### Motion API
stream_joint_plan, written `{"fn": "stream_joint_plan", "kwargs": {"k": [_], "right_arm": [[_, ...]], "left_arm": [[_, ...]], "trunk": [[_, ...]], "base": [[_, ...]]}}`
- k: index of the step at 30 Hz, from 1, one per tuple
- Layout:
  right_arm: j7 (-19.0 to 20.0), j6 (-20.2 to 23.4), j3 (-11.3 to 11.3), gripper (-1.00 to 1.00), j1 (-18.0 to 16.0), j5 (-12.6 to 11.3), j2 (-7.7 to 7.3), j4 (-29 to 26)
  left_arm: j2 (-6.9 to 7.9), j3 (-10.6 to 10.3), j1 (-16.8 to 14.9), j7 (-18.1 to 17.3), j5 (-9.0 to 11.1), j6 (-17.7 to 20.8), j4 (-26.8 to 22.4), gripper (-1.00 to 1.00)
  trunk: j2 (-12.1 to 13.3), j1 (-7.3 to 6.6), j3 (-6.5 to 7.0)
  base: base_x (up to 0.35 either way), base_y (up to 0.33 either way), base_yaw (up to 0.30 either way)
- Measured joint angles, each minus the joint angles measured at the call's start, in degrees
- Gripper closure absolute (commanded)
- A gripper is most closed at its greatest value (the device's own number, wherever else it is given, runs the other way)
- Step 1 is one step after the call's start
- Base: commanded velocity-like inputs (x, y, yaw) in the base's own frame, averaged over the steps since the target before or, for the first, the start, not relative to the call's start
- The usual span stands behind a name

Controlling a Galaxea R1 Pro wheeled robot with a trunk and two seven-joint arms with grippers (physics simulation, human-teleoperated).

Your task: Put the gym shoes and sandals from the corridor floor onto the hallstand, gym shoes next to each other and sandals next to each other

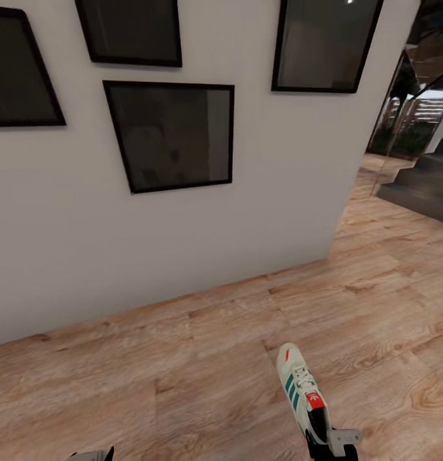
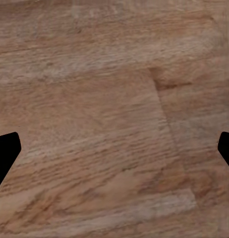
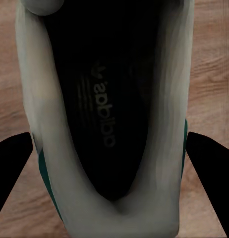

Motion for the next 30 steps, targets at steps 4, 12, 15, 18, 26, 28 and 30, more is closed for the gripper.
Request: {"fn": "stream_joint_plan", "kwargs": {"k": [4,12,15,18,26,28,30], "right_arm": [[0.00,0.00,0.00,1.00,0.00,0.00,0.00,0.01],[0.00,0.00,0.00,1.00,0.00,0.00,0.00,0.01],[0.00,0.00,0.00,1.00,0.00,0.00,0.00,0.00],[0.00,0.00,0.00,1.00,0.01,0.00,0.00,0.00],[0.00,0.00,0.00,1.00,0.01,0.00,0.00,0.00],[0.00,0.00,0.00,1.00,0.01,0.00,0.00,0.00],[0.00,0.00,0.00,1.00,0.01,0.00,0.00,0.00]], "left_arm": [[0.00,0.03,0.00,0.00,0.00,0.00,0.00,-1.00],[0.00,0.04,0.00,0.00,0.00,0.00,0.01,-1.00],[0.00,0.04,0.00,0.00,0.00,0.00,0.01,-1.00],[0.00,0.04,0.00,0.00,0.00,0.00,0.01,-1.00],[0.00,0.03,0.00,0.00,0.00,0.00,0.01,-1.00],[0.00,0.03,0.00,0.00,0.00,0.00,0.01,-1.00],[0.00,0.03,0.00,0.00,0.00,0.00,0.01,-1.00]], "trunk": [[0.00,0.00,0.00],[0.00,0.00,0.00],[0.00,0.00,0.00],[0.00,0.00,0.00],[0.00,0.00,0.00],[0.00,0.00,0.00],[0.00,0.00,0.00]], "base": [[0.337,0.000,-0.267],[0.338,0.000,-0.267],[0.338,-0.005,-0.267],[0.337,-0.046,-0.267],[0.319,-0.105,-0.267],[0.308,-0.127,-0.267],[0.307,-0.128,-0.267]]}}
